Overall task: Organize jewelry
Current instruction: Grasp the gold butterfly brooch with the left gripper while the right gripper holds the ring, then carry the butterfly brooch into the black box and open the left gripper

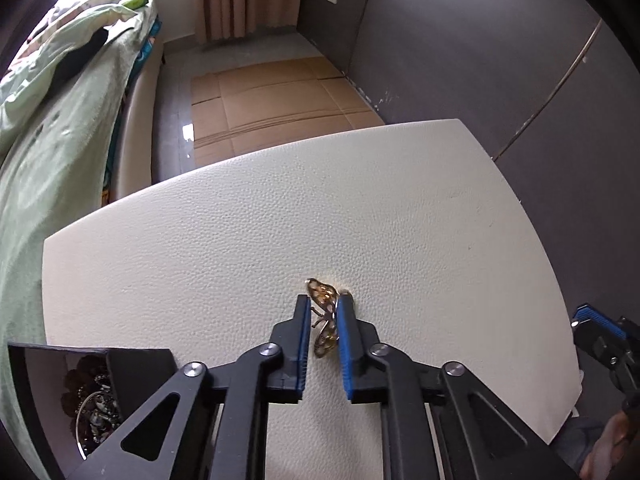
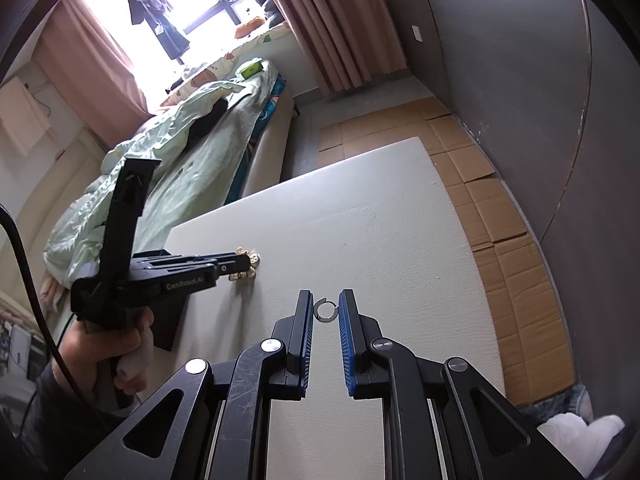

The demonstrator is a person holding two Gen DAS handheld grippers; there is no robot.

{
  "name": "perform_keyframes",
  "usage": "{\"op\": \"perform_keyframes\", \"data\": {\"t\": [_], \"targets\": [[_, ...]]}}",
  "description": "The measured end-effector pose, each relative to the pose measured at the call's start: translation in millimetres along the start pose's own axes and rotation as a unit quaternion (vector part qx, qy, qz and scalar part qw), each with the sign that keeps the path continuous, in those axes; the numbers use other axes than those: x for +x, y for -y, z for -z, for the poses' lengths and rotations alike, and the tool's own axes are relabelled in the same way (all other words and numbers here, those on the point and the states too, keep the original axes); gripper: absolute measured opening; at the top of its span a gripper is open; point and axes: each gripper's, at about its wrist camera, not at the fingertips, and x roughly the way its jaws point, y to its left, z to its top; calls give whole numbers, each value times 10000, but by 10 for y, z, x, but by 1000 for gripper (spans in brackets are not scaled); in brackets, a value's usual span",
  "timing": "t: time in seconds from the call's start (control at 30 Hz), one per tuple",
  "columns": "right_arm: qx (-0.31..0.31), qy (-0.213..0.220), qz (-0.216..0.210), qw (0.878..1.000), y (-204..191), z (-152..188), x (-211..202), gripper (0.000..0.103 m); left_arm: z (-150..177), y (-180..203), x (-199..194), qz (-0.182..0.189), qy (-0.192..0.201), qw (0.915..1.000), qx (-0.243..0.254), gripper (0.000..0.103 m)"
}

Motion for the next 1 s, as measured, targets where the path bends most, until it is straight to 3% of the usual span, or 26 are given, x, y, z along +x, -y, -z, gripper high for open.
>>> {"op": "perform_keyframes", "data": {"t": [0.3,0.63,1.0], "targets": [[-107,-5,-67,9999,-79,0,5,14,2,5,-224,69,171,9998,-6,13],[-200,182,-304,9992,-223,-26,-66,14,62,-51,-746,25,525,9986,99,13],[-449,297,-561,9970,-558,-7,-25,14,276,-517,-1280,-230,900,9955,-207,13]]}}
